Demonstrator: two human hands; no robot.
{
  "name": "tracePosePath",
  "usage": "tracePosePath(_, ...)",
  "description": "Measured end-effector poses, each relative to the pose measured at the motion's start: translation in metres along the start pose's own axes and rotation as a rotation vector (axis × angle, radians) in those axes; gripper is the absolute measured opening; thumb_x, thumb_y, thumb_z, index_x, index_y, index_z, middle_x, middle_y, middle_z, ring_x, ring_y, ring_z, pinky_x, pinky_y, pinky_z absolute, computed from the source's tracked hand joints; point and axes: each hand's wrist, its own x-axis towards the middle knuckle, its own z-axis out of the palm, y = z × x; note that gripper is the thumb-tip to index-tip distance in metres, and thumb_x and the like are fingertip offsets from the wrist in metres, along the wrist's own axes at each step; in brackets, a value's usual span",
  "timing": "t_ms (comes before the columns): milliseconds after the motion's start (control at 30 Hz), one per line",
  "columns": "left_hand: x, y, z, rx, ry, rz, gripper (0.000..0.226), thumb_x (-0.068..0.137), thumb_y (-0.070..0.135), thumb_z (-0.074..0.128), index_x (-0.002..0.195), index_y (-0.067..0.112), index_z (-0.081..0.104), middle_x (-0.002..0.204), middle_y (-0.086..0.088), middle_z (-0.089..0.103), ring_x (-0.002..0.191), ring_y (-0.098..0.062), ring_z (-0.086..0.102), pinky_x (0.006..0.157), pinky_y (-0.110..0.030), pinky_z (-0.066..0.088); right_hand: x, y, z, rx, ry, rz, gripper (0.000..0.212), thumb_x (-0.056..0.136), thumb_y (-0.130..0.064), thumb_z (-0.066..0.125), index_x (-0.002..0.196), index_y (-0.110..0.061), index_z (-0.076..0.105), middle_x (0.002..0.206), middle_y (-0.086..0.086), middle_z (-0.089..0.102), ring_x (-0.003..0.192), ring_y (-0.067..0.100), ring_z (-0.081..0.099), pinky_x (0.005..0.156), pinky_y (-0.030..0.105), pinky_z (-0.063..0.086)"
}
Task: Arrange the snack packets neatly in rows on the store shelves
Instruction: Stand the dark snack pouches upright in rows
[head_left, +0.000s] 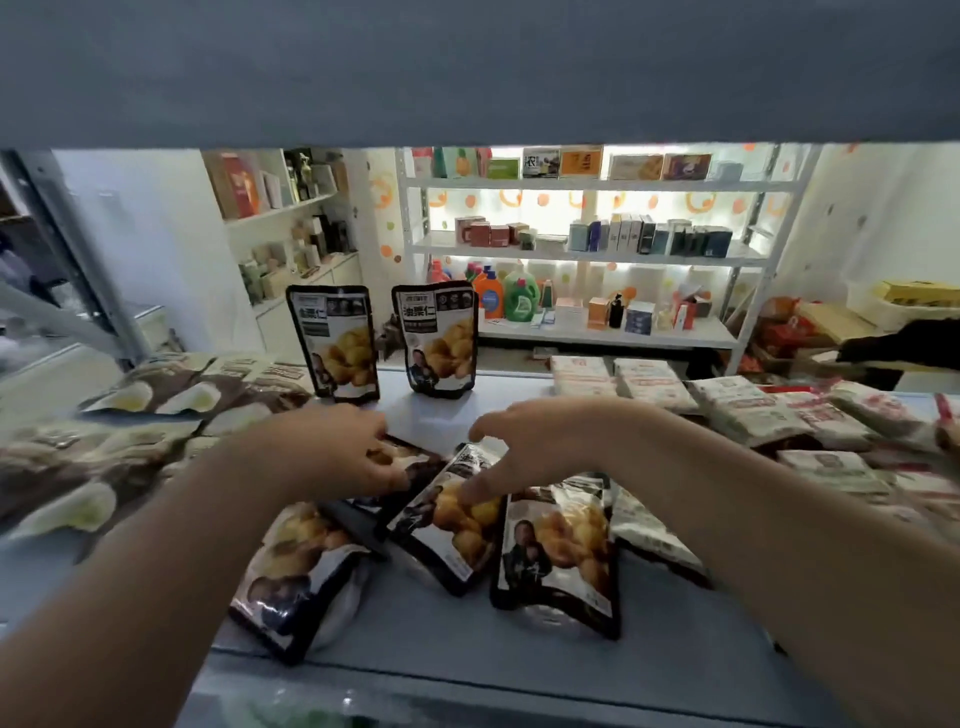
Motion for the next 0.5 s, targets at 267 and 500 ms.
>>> tracePosePath(267,0.004,-0.028,0.034,-0.151,0.1,-0.141,0.102,0.061,0.095,0.031,0.132,0.025,0.047,0.134,-0.007,0.053,0.111,-0.027,0.053,0.084,-0.037,0.047,0.03,-0.025,0.006,0.029,-0.219,0.211,0.138,0.038,-0.09,0.069,0.152,-0.042,0.008,0.158,0.0,0.027,0.14,0.026,0.033,0.111,0.046,0.032)
tracePosePath(500,0.022,-0.038,0.027,-0.279,0.119,-0.208,0.133,0.04,0.096,0.054,0.143,0.014,0.035,0.135,-0.008,0.053,0.116,-0.029,0.053,0.078,-0.034,0.047,0.039,-0.031,-0.003,-0.021,-0.224,0.289,0.139,0.043,-0.075,0.081,0.154,-0.033,0.007,0.159,0.002,0.026,0.139,0.026,0.034,0.105,0.039,0.034)
